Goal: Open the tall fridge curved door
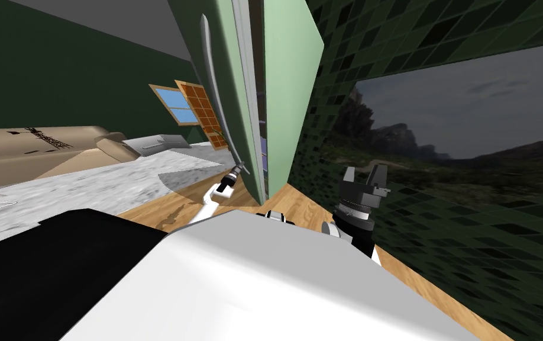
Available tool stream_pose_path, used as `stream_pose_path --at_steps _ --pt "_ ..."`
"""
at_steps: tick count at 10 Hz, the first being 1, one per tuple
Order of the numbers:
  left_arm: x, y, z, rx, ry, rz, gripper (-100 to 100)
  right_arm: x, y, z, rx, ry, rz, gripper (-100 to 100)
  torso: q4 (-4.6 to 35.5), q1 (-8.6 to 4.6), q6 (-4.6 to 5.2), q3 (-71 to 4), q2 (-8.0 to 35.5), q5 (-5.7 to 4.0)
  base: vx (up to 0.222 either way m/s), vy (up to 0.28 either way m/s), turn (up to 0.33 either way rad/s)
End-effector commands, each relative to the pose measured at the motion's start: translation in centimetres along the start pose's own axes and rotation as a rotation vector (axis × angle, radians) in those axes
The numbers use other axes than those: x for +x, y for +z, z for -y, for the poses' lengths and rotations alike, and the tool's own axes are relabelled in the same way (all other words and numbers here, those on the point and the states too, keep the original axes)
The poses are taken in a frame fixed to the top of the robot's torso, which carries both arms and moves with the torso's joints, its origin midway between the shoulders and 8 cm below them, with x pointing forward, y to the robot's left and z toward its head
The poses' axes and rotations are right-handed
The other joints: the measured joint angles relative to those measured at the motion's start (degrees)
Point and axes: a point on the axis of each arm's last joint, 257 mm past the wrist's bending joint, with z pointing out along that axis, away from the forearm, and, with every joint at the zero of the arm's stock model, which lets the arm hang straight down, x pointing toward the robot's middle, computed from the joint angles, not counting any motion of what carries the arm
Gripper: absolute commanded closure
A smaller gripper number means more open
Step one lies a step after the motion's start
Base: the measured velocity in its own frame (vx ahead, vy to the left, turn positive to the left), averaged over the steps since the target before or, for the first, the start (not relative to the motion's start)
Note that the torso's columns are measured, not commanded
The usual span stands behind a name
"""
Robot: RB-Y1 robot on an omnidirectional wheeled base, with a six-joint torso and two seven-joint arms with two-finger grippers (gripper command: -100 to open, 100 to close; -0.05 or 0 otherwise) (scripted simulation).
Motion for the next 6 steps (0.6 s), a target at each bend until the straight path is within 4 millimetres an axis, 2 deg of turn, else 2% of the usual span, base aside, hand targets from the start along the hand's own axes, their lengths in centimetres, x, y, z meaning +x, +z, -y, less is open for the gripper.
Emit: stream_pose_path --at_steps 1,3,4,5,6 --pt "0.6 1.7 0.4 0.026 -0.006 -0.016 100 0.0 0.0 0.0 0.0 0.0 0.0 0 -0.07 -0.07 -0.09 -0.11 -0.18 0.01 -0.19 0.155 -0.103" --pt "0.9 2.2 -0.5 0.007 -0.018 -0.02 100 0.0 0.0 0.0 0.0 0.0 0.0 0 0.05 0.29 -0.09 0.04 0.04 0.05 -0.133 0.131 -0.081" --pt "1.0 3.6 0.5 0.04 -0.011 -0.03 100 0.0 0.0 0.0 0.0 0.0 0.0 0 -0.04 0.19 -0.16 -0.13 -0.23 0.05 -0.162 0.174 -0.135" --pt "1.2 4.0 -0.1 0.026 -0.022 -0.031 100 0.0 0.0 0.0 0.0 0.0 0.0 0 0.04 0.54 -0.05 -0.13 -0.16 0.06 -0.218 0.172 -0.138" --pt "1.3 5.0 0.6 0.053 -0.005 -0.043 100 0.0 0.0 0.0 0.0 0.0 0.0 0 0.02 0.56 -0.21 -0.03 -0.03 0.13 -0.251 0.191 -0.162"
